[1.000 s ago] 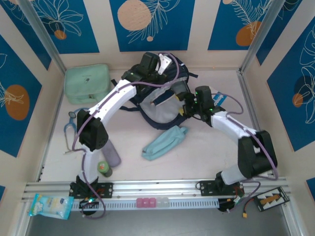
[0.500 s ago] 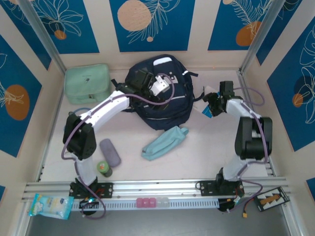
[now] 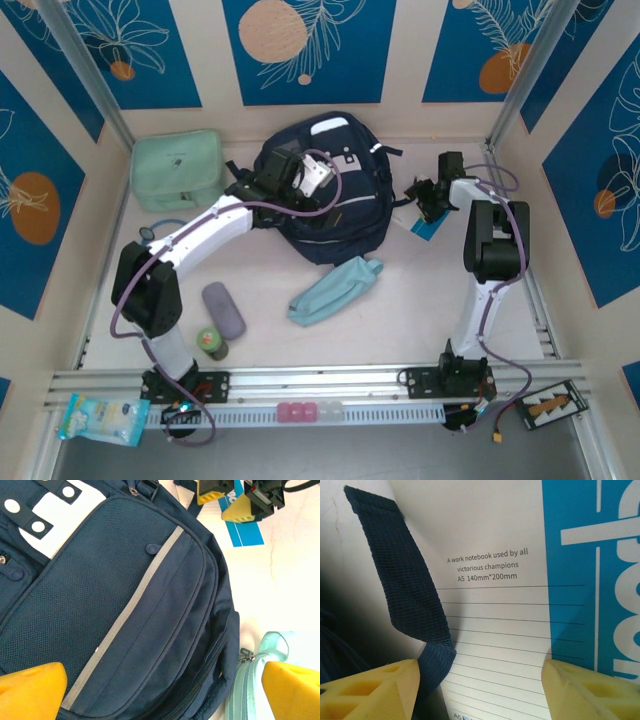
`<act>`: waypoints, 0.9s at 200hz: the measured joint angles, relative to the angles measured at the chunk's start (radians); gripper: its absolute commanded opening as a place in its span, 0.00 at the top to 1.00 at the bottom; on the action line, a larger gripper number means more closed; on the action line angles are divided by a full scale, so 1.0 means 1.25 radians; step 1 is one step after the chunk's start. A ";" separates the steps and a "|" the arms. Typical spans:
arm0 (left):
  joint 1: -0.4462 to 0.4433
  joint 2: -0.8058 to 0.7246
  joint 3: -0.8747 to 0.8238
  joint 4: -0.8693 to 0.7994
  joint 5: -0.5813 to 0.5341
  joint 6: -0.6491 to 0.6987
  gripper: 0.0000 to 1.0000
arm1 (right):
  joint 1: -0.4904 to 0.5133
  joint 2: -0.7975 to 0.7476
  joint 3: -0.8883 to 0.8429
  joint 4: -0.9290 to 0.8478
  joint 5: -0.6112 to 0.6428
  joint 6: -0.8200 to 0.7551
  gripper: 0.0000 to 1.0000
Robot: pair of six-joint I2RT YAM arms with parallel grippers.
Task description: Pack books, pencil case, and school supplies into a backpack
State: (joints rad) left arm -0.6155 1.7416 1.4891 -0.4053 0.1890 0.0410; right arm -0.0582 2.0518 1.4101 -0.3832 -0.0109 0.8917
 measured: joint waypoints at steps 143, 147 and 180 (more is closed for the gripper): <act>-0.060 0.253 0.327 -0.020 0.056 -0.251 0.07 | 0.024 -0.465 -0.522 -0.115 -0.034 0.010 0.34; -0.068 0.261 0.332 -0.025 0.056 -0.256 0.08 | 0.023 -0.474 -0.521 -0.133 -0.030 0.005 0.34; -0.165 0.338 0.390 -0.067 0.052 -0.277 0.15 | -0.013 -0.573 -0.480 -0.225 0.006 -0.052 0.34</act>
State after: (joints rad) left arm -0.8215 2.1643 1.9770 -0.4892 0.2546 -0.3058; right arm -0.0738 1.3354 0.8104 -0.6640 -0.0032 0.8265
